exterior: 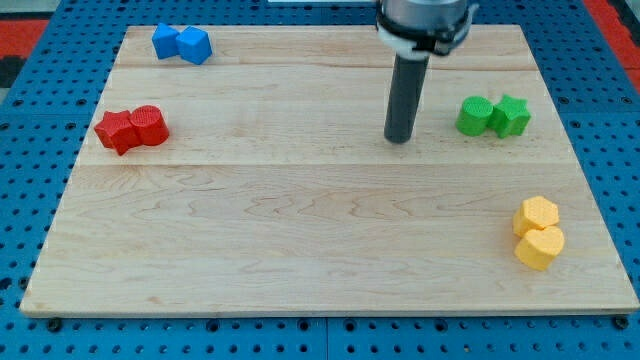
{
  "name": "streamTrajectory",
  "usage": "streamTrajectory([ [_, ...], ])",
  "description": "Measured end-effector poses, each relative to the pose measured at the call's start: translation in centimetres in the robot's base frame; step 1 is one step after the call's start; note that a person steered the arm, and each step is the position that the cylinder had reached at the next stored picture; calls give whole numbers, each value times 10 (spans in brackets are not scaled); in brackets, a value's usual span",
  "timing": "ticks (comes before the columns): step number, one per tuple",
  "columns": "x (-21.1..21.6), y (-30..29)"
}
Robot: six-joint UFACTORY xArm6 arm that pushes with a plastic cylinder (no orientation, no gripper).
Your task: Push the green star into the yellow blocks
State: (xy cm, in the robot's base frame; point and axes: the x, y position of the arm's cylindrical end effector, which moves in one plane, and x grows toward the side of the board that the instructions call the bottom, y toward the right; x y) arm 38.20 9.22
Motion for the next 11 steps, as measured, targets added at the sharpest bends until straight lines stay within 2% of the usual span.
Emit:
streamTrajectory([
  [1, -51, 15],
  [2, -75, 81],
  [3, -80, 146],
  [4, -40, 169],
  [7, 60, 77],
  [8, 27, 65],
  [9, 24, 38],
  [10, 91, 55],
  [11, 115, 64],
])
